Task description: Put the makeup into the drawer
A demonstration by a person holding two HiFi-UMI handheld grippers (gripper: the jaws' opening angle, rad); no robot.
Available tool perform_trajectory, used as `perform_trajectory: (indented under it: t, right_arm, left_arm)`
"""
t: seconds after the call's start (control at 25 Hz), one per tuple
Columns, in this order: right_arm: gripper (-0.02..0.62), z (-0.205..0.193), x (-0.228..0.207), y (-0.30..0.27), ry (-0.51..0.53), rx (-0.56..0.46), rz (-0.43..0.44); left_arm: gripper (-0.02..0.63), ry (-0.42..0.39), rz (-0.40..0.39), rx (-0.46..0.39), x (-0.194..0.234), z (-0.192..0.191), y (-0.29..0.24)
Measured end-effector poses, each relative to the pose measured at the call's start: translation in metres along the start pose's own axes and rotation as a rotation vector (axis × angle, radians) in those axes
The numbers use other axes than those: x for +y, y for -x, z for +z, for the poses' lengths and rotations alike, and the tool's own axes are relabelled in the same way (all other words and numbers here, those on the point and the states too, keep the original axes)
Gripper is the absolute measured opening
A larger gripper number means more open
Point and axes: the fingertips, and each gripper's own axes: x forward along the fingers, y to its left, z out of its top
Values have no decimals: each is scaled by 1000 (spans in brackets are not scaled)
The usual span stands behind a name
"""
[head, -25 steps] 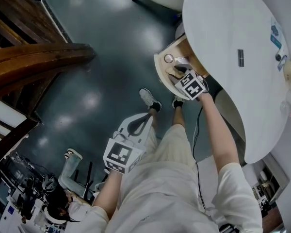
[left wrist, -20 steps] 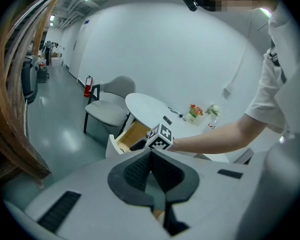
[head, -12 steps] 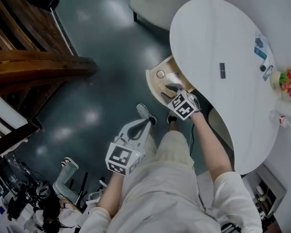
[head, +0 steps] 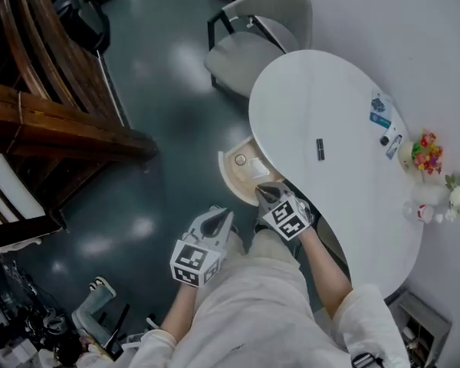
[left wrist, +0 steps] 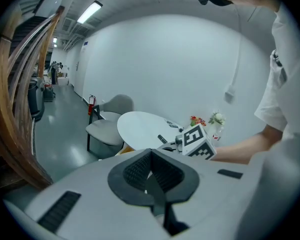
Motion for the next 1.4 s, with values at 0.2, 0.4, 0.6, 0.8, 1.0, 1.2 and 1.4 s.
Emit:
perform_trajectory:
  t: [0.2, 0.4, 0.6, 0.8, 1.0, 1.2, 1.4]
  right_arm:
    - [14, 20, 4, 55, -35, -83, -2]
    - [14, 44, -7, 98, -82, -200, -62]
    - [14, 57, -12, 143, -125, -296, -95]
    - [14, 51, -22, 179, -164, -348, -141]
    - [14, 36, -35, 201, -197, -352, -191]
    - [14, 16, -44, 209, -230, -335, -222]
    - [14, 10, -45, 210, -212, -313, -229]
  left_arm:
    - [8, -9, 14, -41, -22, 18, -3]
    - [8, -61, 19, -64, -36, 36, -17]
    - [8, -69, -6, -95, -51, 49, -35]
    - [8, -93, -32, -97, -68, 52, -52]
    - [8, -139, -51, -82, -83, 57, -62]
    - [8, -153, -50, -87, -90, 57, -65]
    - [8, -149, -63, -69, -98, 50, -66]
